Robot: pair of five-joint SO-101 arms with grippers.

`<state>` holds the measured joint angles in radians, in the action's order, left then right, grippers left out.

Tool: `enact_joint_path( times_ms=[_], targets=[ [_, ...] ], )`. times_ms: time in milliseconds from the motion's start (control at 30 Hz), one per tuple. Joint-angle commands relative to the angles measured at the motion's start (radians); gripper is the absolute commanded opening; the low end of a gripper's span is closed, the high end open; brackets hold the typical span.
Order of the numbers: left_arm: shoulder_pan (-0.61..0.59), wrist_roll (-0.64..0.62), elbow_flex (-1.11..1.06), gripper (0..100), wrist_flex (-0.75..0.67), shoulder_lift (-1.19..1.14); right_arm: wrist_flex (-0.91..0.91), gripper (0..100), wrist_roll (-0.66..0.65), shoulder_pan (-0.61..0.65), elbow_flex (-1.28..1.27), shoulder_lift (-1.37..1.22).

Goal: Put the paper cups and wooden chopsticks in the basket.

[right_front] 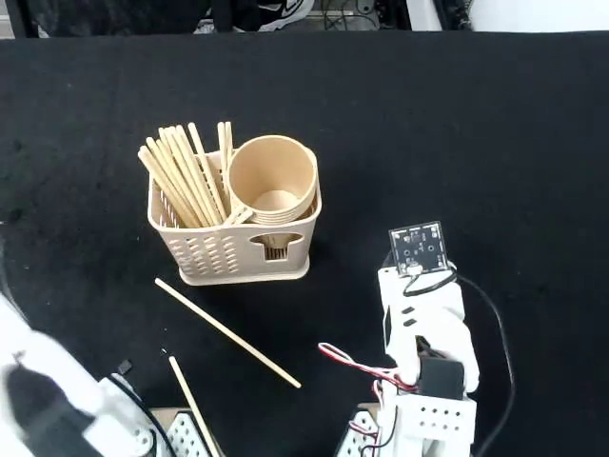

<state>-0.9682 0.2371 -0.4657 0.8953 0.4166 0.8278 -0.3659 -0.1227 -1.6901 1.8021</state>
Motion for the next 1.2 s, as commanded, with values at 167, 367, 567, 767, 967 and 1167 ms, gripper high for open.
enact_joint_path(
  times_ms=[167, 367, 567, 767, 967, 1167],
  targets=[
    [-0.018, 0.051, 0.585, 22, 0.025, -0.749, -0.012, 1.4, -0.006, 0.011, 0.004, 0.035],
    [-0.033, 0.052, 1.170, 22, 0.244, -1.192, -0.012, 1.4, -0.006, 0.011, 0.004, 0.035],
    [-0.025, 0.089, 1.801, 22, 0.491, -1.637, -0.012, 1.4, -0.006, 0.011, 0.004, 0.035],
    [-0.021, 0.216, 2.134, 21, 0.672, -1.949, -0.012, 1.4, -0.006, 0.009, 0.004, 0.035],
    [0.007, 0.101, 2.077, 5, 0.701, -1.976, -0.012, 1.4, -0.006, 0.011, 0.004, 0.035],
    [0.077, -0.037, 2.118, 3, 0.868, -1.847, -0.012, 1.4, -0.006, 0.008, 0.004, 0.035]
  ],
)
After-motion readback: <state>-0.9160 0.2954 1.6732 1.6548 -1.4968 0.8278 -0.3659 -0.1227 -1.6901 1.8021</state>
